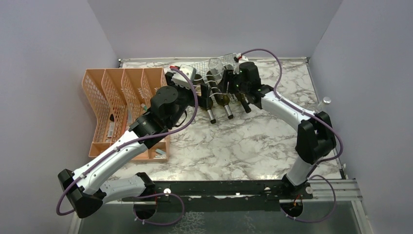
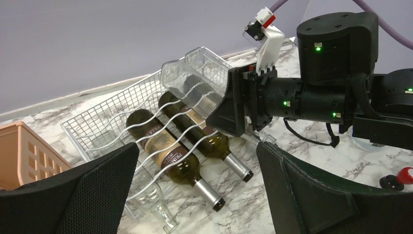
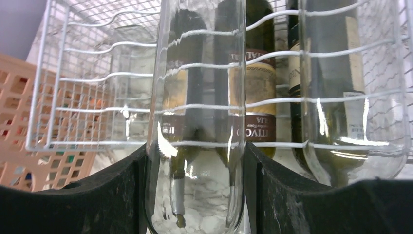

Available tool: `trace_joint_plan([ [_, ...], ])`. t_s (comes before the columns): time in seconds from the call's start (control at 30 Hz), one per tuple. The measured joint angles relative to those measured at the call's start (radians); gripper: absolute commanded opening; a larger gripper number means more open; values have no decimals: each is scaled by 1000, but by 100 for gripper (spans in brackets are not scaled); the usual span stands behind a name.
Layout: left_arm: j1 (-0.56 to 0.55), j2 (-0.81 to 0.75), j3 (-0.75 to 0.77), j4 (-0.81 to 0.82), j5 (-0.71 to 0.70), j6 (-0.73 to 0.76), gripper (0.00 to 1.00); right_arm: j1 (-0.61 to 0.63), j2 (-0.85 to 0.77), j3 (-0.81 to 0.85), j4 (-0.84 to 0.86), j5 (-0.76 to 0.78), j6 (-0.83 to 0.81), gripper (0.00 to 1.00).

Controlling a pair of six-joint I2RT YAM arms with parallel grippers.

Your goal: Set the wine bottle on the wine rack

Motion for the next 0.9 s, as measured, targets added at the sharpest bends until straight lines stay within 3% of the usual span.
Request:
trace_joint_plan([
  [0.23, 0, -3, 0, -36, -5, 0, 99, 0, 83, 67, 17, 78, -1, 1],
  [0.63, 0, -4, -2, -51, -3, 1, 99, 0, 152, 100, 25, 81, -42, 2],
  [0.73, 0, -13, -11, -40, -2, 3, 99, 0, 159, 102, 27, 78, -51, 11],
  [0.9, 0, -39, -24, -26, 1, 6, 99, 0, 185, 117, 35, 63, -81, 39],
])
